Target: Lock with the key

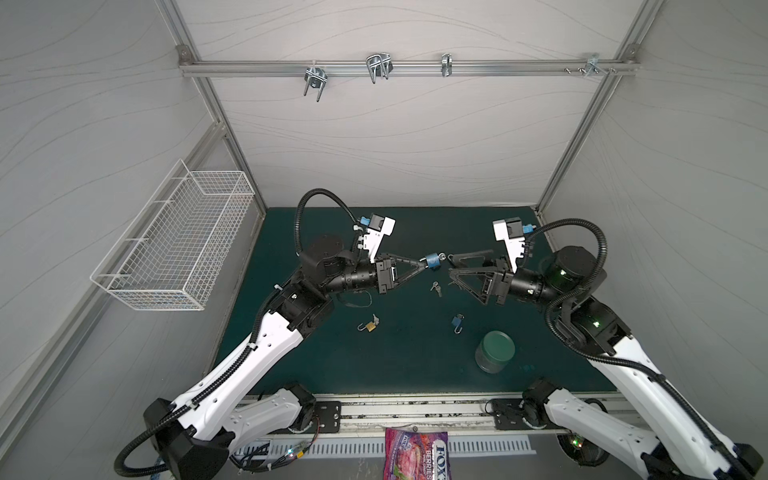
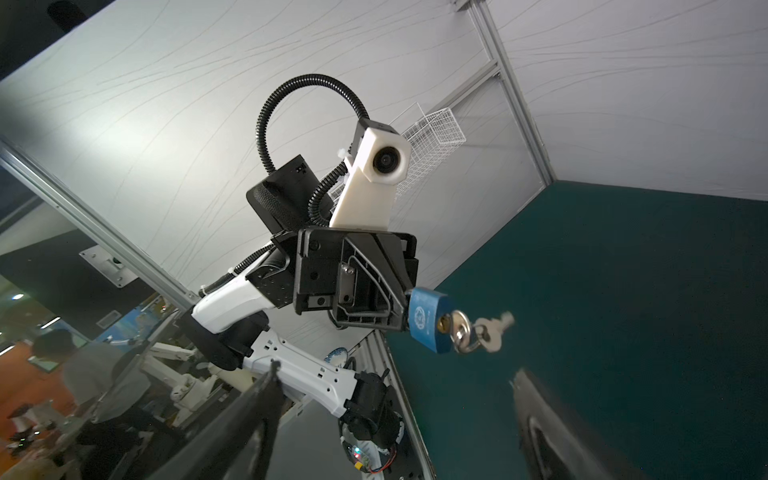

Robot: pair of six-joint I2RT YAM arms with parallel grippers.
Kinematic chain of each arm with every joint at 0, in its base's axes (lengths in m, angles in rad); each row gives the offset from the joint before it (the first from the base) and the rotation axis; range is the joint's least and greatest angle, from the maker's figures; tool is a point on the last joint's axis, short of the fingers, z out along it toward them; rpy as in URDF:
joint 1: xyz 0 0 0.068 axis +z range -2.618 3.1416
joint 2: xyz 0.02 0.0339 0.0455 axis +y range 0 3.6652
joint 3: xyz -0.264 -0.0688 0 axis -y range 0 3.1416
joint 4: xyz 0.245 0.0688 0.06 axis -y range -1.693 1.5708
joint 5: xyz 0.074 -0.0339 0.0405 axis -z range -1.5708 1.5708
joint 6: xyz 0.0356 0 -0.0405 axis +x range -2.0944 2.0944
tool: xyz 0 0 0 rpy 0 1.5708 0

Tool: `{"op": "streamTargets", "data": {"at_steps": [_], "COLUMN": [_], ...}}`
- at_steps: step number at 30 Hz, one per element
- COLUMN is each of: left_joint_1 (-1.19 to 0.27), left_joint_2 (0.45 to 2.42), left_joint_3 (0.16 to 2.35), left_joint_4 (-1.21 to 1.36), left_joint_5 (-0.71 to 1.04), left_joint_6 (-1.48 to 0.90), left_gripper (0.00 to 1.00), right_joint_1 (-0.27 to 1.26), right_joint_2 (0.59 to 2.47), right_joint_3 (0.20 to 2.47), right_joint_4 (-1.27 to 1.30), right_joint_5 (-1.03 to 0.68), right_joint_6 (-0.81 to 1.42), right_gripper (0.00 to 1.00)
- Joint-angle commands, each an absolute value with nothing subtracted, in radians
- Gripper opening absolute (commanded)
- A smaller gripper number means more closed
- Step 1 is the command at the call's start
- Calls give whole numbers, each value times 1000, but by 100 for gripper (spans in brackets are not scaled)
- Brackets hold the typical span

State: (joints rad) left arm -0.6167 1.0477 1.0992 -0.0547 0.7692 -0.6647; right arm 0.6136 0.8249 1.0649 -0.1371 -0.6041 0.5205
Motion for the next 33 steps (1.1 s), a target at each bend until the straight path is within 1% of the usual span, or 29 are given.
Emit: {"op": "streamTargets", "data": {"at_steps": [1,3,5,8,11,17,24,30,33], "left_joint_1": [-593,-573,-559,-555,-556,-557,-555,-556,-555], "left_joint_2": [1057,1062,1057,1054,1060,1067,1073,1077,1080], "left_joint_3": [1221,1246,1250,1264,1283,1284,1286,1286,1287], "left_joint_4": [-236,-309,-329,-372,-403,-390,-354,-339,-334], "left_joint_5": [847,863,900,929,946,969,984,988,988], "left_joint_6": [-541,-500,-484,-449,-429,-441,-466,-477,-480], "left_gripper": [0,0,0,0,0,0,0,0,0], "right_joint_1": [592,577,569,566,564,565,564,568,574], "right_joint_2": [824,859,900,924,936,980,999,1019,1024], "right_joint_3": [1110,1139,1169,1163,1141,1128,1070,1044,1032], "right_joint_4": [-293,-325,-367,-351,-279,-217,-101,-46,-32], "right_joint_5": [-616,-712,-809,-896,-955,-1011,-1070,-1083,-1085], "right_joint_6": [337,279,210,138,104,58,77,93,102], "right_gripper": [89,89,88,87,84,78,62,43,36]}}
